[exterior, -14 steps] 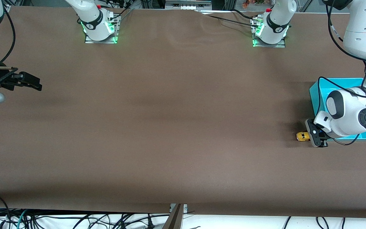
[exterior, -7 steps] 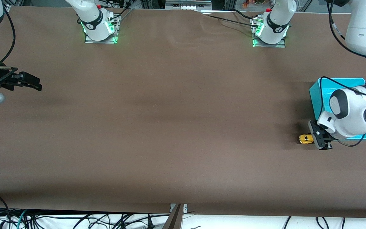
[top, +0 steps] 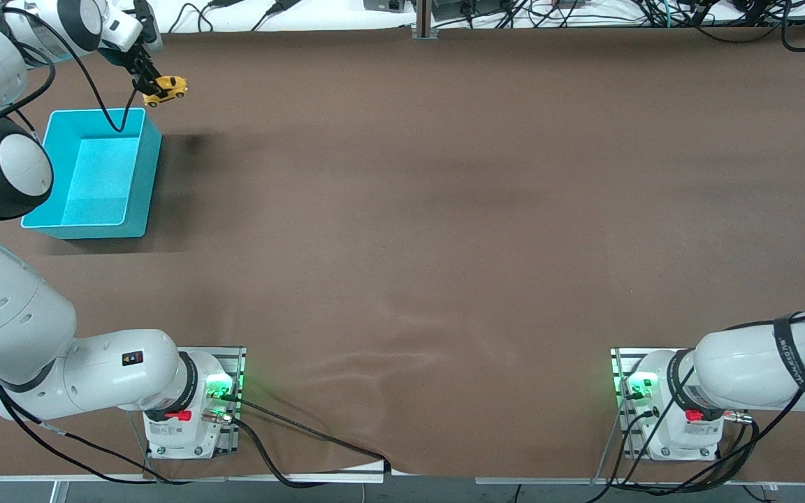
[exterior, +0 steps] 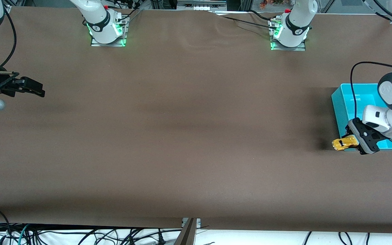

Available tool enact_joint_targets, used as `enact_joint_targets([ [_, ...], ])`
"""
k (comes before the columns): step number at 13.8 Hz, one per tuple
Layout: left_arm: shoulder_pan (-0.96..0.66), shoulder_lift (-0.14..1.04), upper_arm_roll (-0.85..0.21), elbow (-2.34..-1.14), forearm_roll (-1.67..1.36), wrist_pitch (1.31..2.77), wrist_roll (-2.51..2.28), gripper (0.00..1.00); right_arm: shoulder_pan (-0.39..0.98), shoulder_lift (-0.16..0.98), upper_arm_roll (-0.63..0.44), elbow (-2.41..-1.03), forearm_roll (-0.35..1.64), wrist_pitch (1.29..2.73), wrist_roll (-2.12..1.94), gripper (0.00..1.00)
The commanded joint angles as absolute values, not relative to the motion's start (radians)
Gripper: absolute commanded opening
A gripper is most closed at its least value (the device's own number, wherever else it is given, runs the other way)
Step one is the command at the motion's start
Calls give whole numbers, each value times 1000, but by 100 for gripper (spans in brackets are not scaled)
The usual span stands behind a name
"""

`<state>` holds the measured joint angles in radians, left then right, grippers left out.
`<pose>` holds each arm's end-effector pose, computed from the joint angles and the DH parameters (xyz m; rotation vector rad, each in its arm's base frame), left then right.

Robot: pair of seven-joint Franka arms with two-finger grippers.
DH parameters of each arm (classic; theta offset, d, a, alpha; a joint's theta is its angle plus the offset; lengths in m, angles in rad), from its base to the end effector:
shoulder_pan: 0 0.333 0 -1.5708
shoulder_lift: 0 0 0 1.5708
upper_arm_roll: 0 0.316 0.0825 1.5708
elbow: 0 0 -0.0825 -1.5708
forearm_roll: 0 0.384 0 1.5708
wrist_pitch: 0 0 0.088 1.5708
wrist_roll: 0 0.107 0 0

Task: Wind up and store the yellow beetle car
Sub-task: 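Lift the car with the left gripper and lower it into the bin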

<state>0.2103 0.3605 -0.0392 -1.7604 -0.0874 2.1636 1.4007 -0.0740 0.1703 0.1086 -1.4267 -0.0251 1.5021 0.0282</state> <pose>0.6424 0.1096 0.3664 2.5821 -1.7279 0.1429 0.5980 0.0122 0.5885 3.1285 0.0081 -0.1466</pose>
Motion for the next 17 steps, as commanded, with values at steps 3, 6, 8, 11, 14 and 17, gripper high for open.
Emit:
enact_joint_targets([
  [3,255,252,-46,-1862,24,2092,1407,0,-75,164,110,-1427,-25,1503,15,100],
  [6,279,163,-46,-1977,103,2095,1507,0,-75,164,110,-1427,-25,1503,15,100],
  [8,313,138,-46,-2029,135,2100,1574,0,-75,164,110,-1427,-25,1503,17,100],
  [11,366,144,-43,-2077,156,2144,1693,0,-75,164,110,-1427,-25,1505,15,100],
  [14,419,170,-40,-2140,158,2229,1776,0,-75,164,110,-1427,-25,1503,17,100],
  [17,497,245,-40,-2149,158,2256,1786,0,-75,164,110,-1427,-25,1503,15,100],
])
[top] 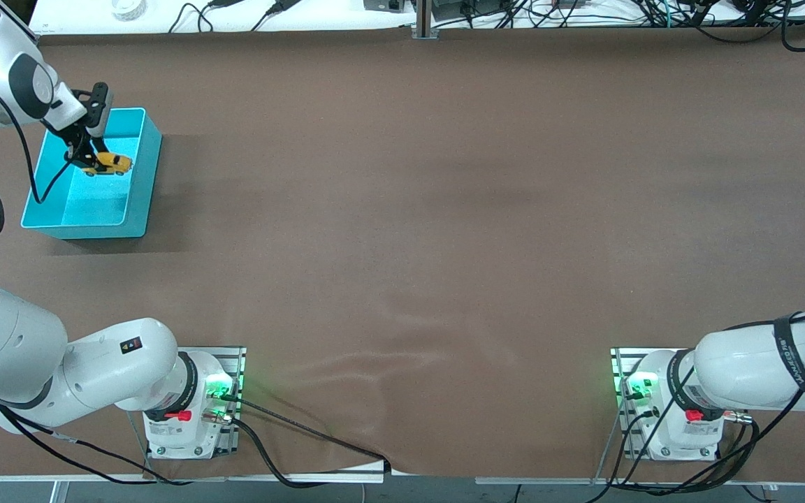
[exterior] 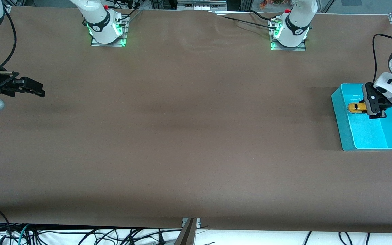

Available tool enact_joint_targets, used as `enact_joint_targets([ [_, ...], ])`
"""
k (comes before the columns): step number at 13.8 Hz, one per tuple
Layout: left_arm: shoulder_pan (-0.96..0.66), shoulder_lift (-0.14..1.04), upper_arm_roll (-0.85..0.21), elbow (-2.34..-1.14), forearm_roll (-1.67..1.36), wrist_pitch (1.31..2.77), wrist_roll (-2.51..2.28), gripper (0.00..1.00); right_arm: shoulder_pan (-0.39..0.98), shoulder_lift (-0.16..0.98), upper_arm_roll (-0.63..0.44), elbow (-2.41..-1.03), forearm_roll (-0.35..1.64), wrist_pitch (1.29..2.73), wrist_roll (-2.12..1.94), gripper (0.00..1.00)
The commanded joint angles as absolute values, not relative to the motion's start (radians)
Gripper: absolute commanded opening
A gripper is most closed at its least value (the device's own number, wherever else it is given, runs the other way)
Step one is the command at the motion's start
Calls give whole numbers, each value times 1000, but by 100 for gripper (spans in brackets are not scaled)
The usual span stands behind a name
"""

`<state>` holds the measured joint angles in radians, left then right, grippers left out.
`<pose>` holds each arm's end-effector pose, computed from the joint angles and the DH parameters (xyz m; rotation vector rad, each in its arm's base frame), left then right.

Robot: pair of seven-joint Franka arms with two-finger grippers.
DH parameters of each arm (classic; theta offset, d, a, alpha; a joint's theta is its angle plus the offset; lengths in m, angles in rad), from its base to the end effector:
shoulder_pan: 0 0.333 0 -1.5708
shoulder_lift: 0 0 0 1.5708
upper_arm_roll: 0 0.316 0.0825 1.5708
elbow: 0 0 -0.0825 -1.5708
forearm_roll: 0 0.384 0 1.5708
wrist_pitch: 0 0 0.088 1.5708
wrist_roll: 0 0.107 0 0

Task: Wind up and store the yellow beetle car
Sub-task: 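Lift the car with the left gripper and lower it into the bin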

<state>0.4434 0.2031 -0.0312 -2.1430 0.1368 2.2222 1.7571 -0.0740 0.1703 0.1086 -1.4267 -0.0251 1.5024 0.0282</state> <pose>0.5029 0.2248 0.2992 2.3138 -2.0179 -0.2208 0.5981 0.0122 0.5886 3.1286 0.0081 -0.1461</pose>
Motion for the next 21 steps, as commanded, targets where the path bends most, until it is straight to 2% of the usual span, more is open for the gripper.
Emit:
enact_joint_targets([
  [1,518,279,-38,-2149,160,2275,1787,0,-75,164,110,-1427,-25,1503,15,100],
  [13,578,373,-38,-2178,187,2353,1789,0,-75,164,112,-1427,-25,1505,15,100],
  [14,580,380,-38,-2178,187,2353,1787,4,-75,164,112,-1427,-25,1505,15,100],
  [15,580,385,-38,-2177,187,2353,1787,13,-74,164,112,-1427,-25,1505,15,100],
  [17,578,385,-40,-2174,186,2355,1779,64,-74,164,112,-1427,-25,1505,15,100],
  [18,578,385,-40,-2171,184,2355,1776,72,-74,164,112,-1427,-25,1505,15,100],
  [21,578,380,-38,-2164,184,2352,1776,82,-74,164,112,-1425,-25,1505,15,100],
])
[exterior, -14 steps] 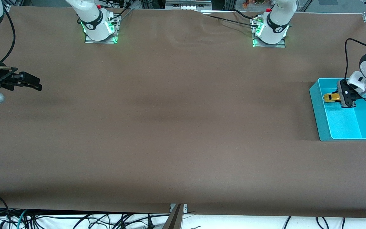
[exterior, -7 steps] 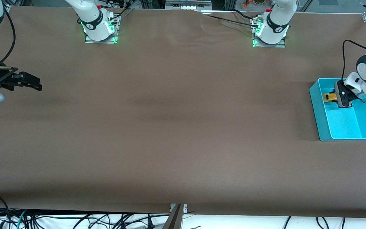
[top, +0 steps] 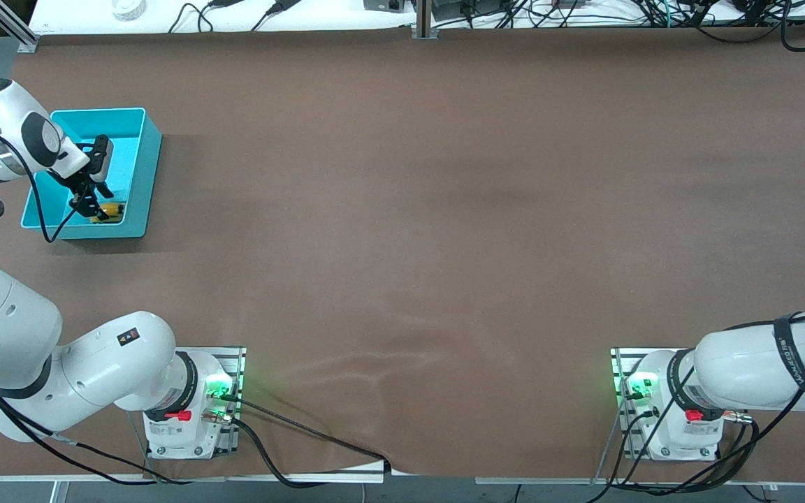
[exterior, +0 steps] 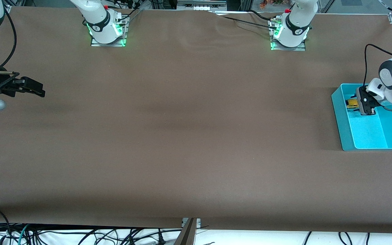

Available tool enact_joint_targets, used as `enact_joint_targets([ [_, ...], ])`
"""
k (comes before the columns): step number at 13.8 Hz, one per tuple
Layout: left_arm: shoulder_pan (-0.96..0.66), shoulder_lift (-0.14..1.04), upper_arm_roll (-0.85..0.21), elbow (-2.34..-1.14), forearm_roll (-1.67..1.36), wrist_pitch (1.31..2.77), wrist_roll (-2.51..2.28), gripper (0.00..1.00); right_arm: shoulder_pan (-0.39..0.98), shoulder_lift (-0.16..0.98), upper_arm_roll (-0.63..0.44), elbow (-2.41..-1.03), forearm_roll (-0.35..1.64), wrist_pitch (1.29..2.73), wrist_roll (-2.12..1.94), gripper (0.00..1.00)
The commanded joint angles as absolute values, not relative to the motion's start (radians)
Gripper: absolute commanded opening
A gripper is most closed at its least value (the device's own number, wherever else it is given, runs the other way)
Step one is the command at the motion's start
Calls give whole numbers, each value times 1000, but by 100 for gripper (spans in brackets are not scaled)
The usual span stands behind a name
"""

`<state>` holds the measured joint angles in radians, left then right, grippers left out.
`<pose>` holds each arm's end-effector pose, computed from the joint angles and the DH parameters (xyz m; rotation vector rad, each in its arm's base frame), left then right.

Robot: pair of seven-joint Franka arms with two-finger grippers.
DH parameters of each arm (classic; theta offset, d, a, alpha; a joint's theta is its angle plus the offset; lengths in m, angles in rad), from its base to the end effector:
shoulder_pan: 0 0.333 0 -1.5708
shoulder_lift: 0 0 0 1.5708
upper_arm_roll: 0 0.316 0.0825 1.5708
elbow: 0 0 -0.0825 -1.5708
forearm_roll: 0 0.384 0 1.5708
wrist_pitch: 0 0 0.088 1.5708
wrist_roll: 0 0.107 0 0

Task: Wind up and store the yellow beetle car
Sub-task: 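Lift the car with the left gripper and lower it into the bin, then open the left gripper to drop the car in the bin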

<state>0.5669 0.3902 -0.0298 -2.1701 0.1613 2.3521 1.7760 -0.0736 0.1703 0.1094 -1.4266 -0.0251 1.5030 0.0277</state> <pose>0.4634 0.2782 0.1955 2.3128 -1.8769 -0.2487 0.5981 0.0129 0.5887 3.1287 0.0107 -0.1450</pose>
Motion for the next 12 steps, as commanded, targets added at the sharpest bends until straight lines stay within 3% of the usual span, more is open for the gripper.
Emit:
enact_joint_targets([
  [1,578,374,-40,-2161,184,2347,1778,98,-75,164,112,-1425,-25,1505,15,100],
  [9,391,151,-43,-2111,172,2300,1776,99,-74,164,112,-1425,-25,1506,15,100],
  [12,313,51,-44,-2111,158,2211,1664,99,-75,164,112,-1425,-25,1505,15,100],
])
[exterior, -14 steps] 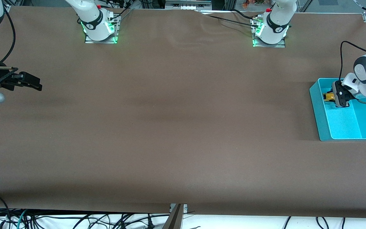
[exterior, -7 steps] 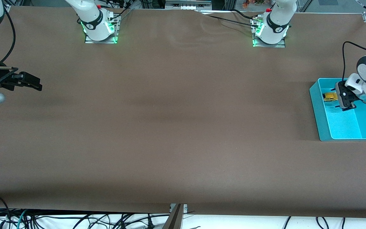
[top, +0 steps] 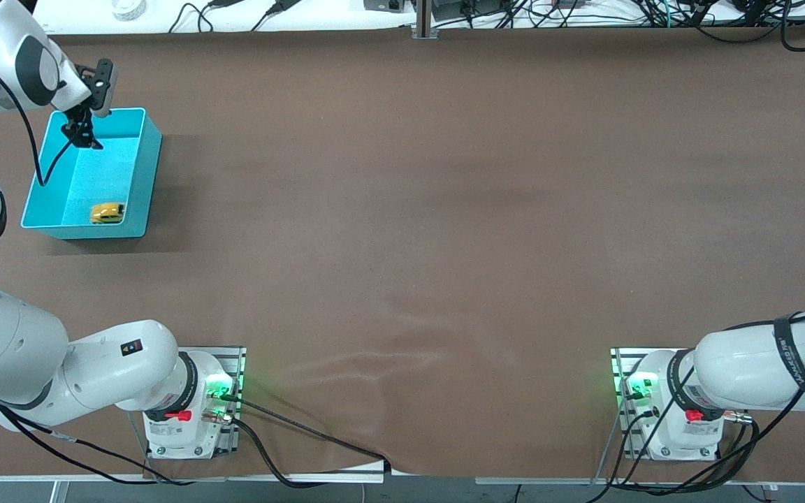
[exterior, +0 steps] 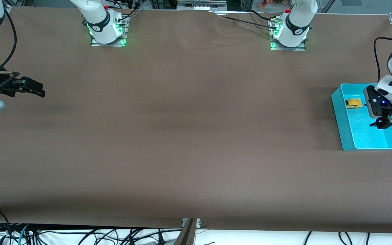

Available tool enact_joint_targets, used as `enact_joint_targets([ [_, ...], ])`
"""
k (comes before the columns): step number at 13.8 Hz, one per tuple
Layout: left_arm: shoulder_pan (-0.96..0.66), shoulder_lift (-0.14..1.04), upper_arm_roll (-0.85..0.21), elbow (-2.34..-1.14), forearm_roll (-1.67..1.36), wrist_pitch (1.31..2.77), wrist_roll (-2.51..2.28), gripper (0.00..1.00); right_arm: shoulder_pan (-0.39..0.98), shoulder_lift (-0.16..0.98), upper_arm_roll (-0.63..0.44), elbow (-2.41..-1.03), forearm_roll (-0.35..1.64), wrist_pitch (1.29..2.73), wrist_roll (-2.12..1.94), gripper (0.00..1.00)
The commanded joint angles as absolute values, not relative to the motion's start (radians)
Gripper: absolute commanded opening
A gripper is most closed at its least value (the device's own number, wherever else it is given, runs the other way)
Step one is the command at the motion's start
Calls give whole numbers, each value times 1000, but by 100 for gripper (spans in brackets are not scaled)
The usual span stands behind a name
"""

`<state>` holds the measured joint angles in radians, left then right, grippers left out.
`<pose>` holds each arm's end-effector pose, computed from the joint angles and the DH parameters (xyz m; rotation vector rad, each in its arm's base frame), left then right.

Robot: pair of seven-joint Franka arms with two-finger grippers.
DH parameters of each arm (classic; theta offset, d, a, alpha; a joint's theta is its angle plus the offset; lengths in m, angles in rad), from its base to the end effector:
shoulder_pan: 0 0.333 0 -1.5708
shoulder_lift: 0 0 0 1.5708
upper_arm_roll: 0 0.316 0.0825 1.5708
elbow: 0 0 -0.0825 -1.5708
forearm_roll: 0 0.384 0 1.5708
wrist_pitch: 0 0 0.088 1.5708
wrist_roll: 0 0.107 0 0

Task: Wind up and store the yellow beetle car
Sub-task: 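Open the left gripper to drop the car in the bin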

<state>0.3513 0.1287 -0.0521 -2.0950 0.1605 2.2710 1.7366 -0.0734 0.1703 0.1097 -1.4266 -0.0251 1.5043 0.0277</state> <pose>0.5440 0.1725 0.3657 -2.1828 2.1111 0.1152 0.5983 0.0132 0.5888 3.1289 0.0115 -0.1430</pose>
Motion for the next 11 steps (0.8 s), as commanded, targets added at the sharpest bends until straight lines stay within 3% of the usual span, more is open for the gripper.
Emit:
enact_joint_targets([
  [1,287,14,-44,-2111,156,2163,1579,99,-75,164,112,-1425,-26,1505,14,100],
  [4,218,-73,-46,-2109,158,2047,1265,99,-75,166,110,-1425,-29,1505,12,100],
  [11,110,-87,-69,-2028,153,1841,740,99,-75,172,112,-1411,-34,1505,12,100],
])
